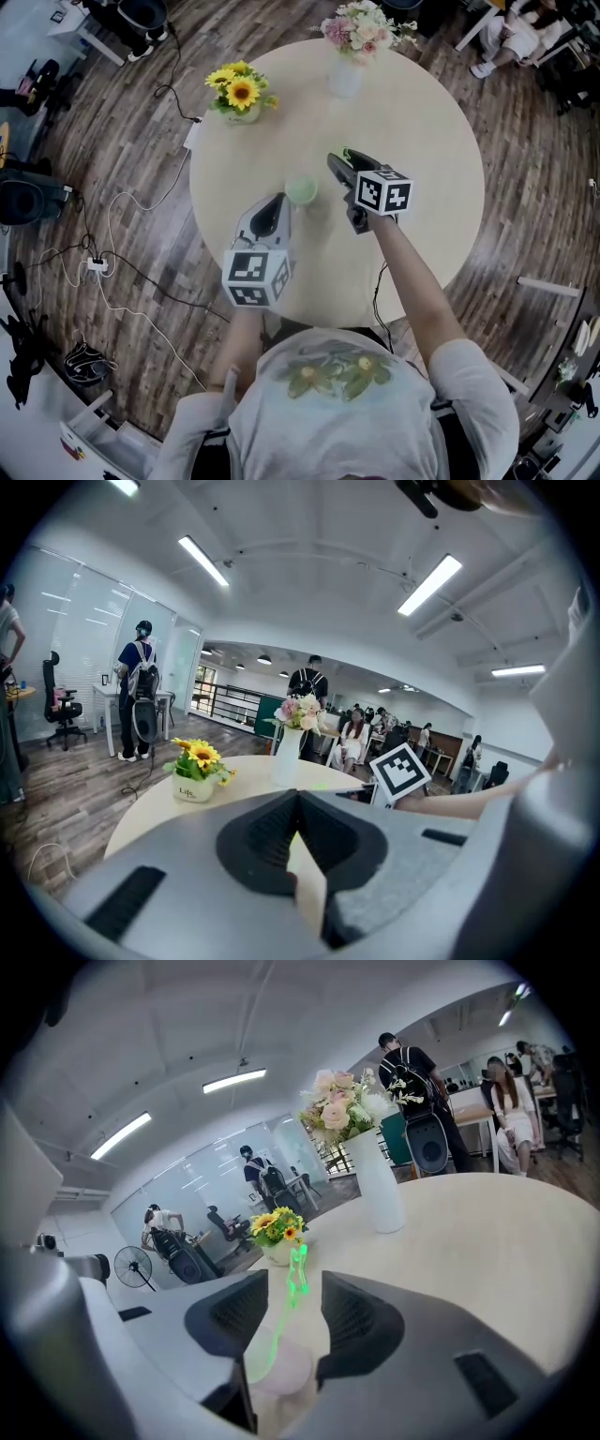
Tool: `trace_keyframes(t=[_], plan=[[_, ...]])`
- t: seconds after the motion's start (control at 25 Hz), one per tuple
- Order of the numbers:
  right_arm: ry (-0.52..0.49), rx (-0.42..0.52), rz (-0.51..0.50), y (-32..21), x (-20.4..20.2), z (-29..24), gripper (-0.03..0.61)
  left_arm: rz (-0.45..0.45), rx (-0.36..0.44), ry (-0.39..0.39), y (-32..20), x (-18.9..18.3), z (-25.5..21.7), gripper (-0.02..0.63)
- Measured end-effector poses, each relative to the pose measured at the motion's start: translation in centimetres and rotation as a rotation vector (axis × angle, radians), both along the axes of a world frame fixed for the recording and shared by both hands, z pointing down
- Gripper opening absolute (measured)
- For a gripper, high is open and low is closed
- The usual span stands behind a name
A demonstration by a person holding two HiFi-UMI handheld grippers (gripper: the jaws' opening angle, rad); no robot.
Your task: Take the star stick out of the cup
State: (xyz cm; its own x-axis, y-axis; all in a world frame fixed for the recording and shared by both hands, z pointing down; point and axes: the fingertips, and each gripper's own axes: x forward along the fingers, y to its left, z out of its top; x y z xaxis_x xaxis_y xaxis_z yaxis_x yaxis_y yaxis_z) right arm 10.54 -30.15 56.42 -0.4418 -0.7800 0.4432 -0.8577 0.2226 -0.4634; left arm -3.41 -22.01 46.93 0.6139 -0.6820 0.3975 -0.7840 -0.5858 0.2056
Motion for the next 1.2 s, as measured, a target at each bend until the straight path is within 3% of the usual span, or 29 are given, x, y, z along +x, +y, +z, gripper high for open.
trace_keyframes(t=[0.04, 0.52, 1.2], plan=[[0.001, 0.001, -0.001, 0.0, 0.0, 0.0, 0.174, 0.000, 0.000, 0.001, -0.1, 0.0, 0.0, 0.002], [0.005, 0.006, -0.037, 0.2, -0.3, 0.2, 0.050, -0.009, -0.014, -0.001, -0.2, 0.1, 0.6, 0.002], [0.029, 0.054, -0.102, 0.4, -1.8, -1.1, 0.034, -0.026, -0.008, 0.001, 0.3, -0.4, 0.3, 0.002]])
